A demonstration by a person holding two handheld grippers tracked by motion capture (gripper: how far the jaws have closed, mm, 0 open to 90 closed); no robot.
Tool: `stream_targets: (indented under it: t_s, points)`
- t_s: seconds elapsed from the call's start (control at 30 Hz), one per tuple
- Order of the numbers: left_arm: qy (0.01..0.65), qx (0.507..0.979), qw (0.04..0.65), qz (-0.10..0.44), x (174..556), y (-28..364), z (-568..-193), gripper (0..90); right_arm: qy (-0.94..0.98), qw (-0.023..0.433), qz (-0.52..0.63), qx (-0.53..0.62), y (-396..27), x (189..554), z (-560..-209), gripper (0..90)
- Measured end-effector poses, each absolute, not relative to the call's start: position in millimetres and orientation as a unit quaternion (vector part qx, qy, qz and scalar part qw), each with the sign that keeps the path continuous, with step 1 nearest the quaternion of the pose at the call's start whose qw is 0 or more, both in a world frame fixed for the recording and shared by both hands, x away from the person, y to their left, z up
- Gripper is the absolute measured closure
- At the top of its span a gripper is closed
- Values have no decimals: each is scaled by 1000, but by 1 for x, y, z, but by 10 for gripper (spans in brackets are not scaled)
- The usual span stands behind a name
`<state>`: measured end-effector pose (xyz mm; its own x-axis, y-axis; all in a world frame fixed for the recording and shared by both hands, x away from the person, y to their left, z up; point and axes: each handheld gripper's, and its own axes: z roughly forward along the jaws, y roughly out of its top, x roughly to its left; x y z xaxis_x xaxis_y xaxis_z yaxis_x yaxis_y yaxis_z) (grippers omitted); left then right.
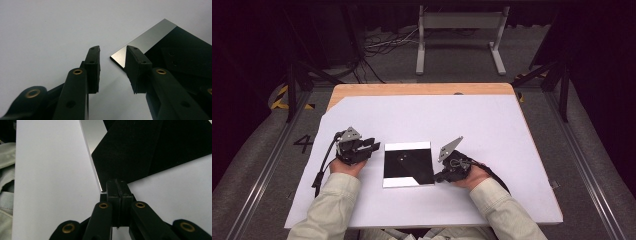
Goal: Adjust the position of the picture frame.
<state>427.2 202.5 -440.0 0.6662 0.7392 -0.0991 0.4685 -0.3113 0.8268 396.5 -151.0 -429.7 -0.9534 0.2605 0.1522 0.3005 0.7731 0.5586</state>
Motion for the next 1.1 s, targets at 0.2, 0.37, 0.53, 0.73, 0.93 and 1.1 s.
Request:
stream_targets:
  t_s: [0.2, 0.37, 0.53, 0.73, 0.93, 1.1]
  points:
    - [377, 795, 451, 149, 427, 203, -439, 650, -941, 28, -302, -152, -149, 395, -430, 895]
    - [374, 794, 456, 145, 423, 204, -434, 642, -938, 21, -307, -157, -149, 392, -430, 895]
    - [363, 793, 470, 137, 418, 210, -426, 624, -940, 14, -307, -151, -149, 389, -428, 894]
    - [354, 796, 474, 131, 416, 214, -423, 609, -940, 14, -305, -149, -151, 386, -425, 892]
    - [353, 799, 470, 127, 417, 215, -422, 565, -937, 4, -314, -151, -156, 383, -419, 882]
    - [346, 806, 461, 132, 418, 213, -422, 539, -935, -1, -321, -151, -161, 381, -413, 872]
